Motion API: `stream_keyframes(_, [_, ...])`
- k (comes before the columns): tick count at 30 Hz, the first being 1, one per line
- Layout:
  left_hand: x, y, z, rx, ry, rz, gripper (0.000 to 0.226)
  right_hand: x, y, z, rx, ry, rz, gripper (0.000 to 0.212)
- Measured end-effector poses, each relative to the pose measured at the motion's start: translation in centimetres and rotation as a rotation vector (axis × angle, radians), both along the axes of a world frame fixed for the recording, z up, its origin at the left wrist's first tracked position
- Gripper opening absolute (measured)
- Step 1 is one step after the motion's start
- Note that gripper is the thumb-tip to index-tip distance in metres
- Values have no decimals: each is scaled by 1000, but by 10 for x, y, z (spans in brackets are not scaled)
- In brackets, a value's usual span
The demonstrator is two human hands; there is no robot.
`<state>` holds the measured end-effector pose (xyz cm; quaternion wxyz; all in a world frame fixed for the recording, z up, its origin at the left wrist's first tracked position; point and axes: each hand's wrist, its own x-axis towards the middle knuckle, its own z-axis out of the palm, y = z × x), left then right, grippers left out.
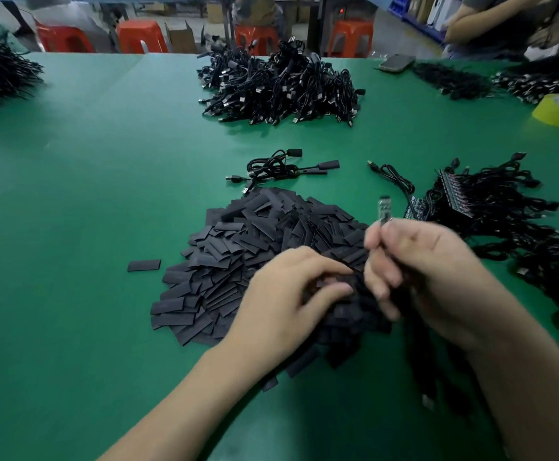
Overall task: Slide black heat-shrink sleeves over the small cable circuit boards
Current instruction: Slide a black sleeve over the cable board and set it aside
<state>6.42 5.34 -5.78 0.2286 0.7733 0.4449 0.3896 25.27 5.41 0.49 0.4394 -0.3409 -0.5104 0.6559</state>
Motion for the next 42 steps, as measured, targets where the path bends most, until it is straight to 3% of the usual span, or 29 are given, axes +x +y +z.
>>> stream_keyframes(4, [33,-3,14,147,390,-113,34,11,15,14,-19,0,-75,26])
stream_keyframes(7, [59,-1,23,99,652,-83,47,14,25,14,9,-94,-94,25])
stream_keyframes(9, [69,0,25,61,731,-59,47,14,30,11,17,-138,-91,25])
stream_keyframes(18, [75,-6,22,-148,681,-2,30,23,38,-9,-56,-82,-101,24])
stream_keyframes(23, [76,-13,15,-98,677,-14,26,44,41,-12,-109,14,-136,26])
stream_keyframes(28, [71,-12,11,-107,514,-23,17,46,40,-20,-148,-13,-83,27])
stream_keyframes(35, [2,21,33,-432,-216,18,8,34,35,-29,-127,-177,-31,27])
stream_keyframes(38, [-20,26,31,-475,-344,-24,11,15,29,-34,-38,-332,38,32])
stream_keyframes(42, [-22,20,18,-478,-387,-22,14,1,24,-35,13,-372,48,23])
